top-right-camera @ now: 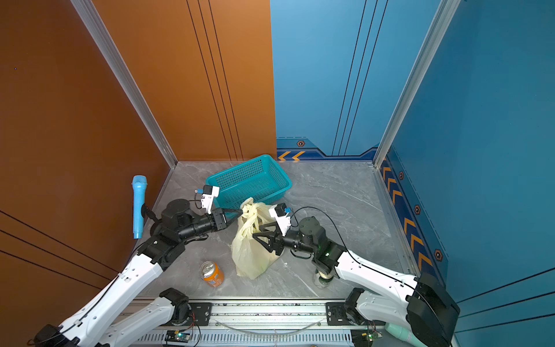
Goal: Place the pears into plastic bags & tie knots
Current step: Tie the plastic bag at the center of the board.
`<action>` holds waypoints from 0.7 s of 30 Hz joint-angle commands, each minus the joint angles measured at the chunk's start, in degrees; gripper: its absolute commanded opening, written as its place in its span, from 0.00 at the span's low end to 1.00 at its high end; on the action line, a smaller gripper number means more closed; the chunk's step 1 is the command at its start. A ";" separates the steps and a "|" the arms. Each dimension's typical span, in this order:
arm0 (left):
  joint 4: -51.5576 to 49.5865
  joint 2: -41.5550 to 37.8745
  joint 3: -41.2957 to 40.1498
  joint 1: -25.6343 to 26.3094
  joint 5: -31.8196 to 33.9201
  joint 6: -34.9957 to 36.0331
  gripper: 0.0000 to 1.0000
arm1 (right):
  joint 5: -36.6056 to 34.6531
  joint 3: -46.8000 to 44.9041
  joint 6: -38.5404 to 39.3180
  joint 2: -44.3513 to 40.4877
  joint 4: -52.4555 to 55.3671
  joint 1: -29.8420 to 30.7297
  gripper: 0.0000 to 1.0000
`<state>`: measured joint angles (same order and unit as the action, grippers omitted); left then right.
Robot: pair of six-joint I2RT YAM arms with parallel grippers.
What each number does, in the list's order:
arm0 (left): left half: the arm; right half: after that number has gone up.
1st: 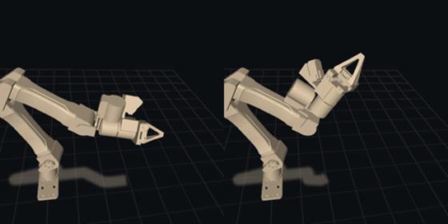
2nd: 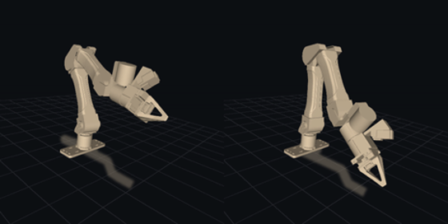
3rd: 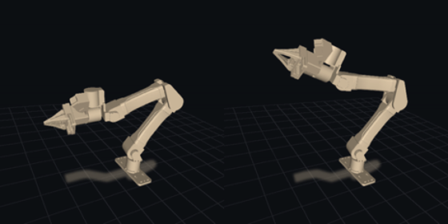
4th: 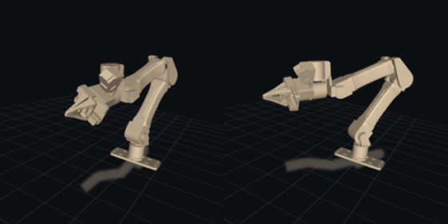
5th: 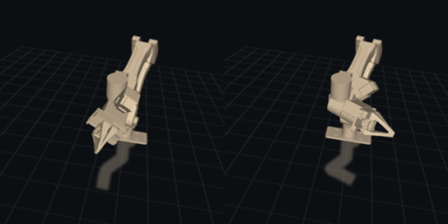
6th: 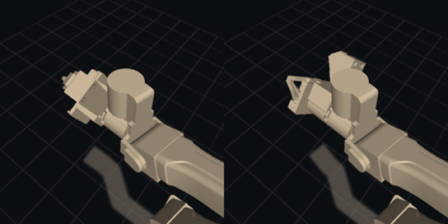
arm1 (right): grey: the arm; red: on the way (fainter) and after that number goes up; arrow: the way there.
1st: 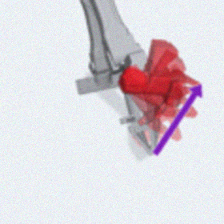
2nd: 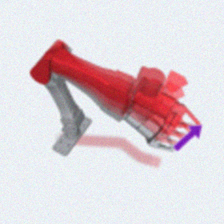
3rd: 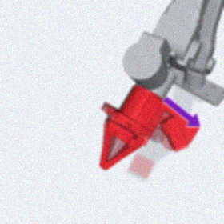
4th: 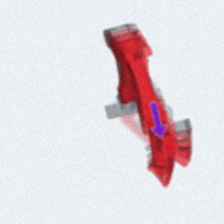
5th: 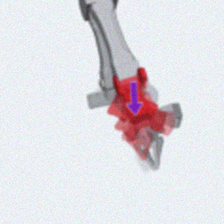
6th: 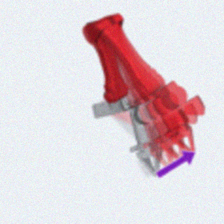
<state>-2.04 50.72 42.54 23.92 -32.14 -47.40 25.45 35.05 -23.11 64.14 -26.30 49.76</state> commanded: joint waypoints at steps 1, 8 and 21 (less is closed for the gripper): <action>-0.87 -0.13 1.80 -0.54 0.77 1.62 0.00 | 2.34 2.30 1.01 0.33 1.66 1.00 0.32; -4.99 -0.77 3.36 -1.49 4.31 3.54 0.00 | -1.84 2.13 -0.56 -5.51 10.15 1.44 0.00; -29.25 -6.24 5.20 -5.01 21.18 8.26 0.00 | -23.14 2.34 -6.87 -18.98 44.97 1.19 0.00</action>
<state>-24.03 45.08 46.96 19.86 -16.51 -41.19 9.34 35.94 -27.07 45.98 6.22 51.05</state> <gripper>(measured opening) 0.045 0.047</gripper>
